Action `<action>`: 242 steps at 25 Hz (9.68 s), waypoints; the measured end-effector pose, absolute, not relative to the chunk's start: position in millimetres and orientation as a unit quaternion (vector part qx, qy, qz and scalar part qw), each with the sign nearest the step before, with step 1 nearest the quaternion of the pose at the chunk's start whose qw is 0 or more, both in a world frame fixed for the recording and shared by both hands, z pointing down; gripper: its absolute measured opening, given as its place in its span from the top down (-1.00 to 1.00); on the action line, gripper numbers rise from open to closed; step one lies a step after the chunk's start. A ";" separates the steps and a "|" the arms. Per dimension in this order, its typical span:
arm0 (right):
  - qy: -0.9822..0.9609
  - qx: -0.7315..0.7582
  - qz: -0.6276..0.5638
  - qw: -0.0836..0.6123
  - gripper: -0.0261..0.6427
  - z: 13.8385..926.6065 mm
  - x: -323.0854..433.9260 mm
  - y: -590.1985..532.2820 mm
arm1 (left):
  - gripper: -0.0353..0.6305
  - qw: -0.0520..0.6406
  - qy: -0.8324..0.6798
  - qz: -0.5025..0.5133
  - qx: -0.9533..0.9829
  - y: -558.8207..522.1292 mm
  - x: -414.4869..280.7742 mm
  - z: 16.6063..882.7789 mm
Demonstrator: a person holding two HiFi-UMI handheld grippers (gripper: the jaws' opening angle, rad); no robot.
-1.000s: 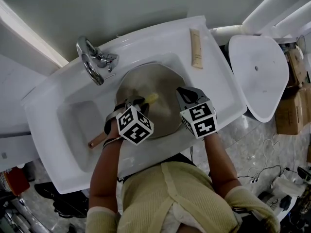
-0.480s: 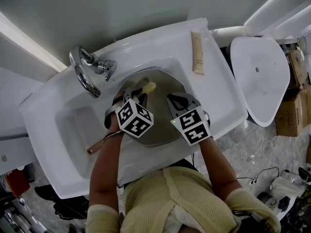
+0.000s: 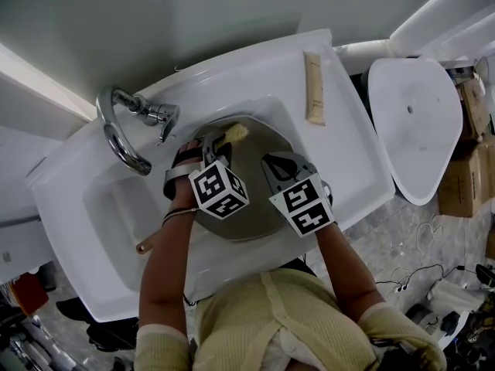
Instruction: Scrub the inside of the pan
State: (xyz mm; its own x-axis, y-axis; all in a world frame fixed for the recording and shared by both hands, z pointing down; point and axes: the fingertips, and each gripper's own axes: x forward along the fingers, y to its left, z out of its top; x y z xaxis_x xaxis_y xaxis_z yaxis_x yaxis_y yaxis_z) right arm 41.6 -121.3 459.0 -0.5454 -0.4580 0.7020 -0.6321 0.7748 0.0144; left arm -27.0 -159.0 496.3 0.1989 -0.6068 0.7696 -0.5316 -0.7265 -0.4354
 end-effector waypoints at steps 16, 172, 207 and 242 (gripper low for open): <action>-0.875 0.322 0.111 0.345 0.83 453.0 40.3 -135.3 | 0.53 0.046 0.330 -0.598 -0.729 -156.2 -56.4 515.2; -0.844 0.394 0.126 0.342 0.83 444.4 82.7 -111.1 | 0.53 -0.186 0.367 -0.326 -0.851 -122.3 17.3 547.7; -0.836 0.408 0.117 0.348 0.83 432.5 95.2 -89.5 | 0.53 -0.167 0.196 -0.391 -0.884 -45.9 58.6 551.6; -0.868 0.342 0.100 0.345 0.83 432.5 49.4 -84.9 | 0.53 -0.123 0.269 -0.420 -0.858 -73.1 -14.9 508.3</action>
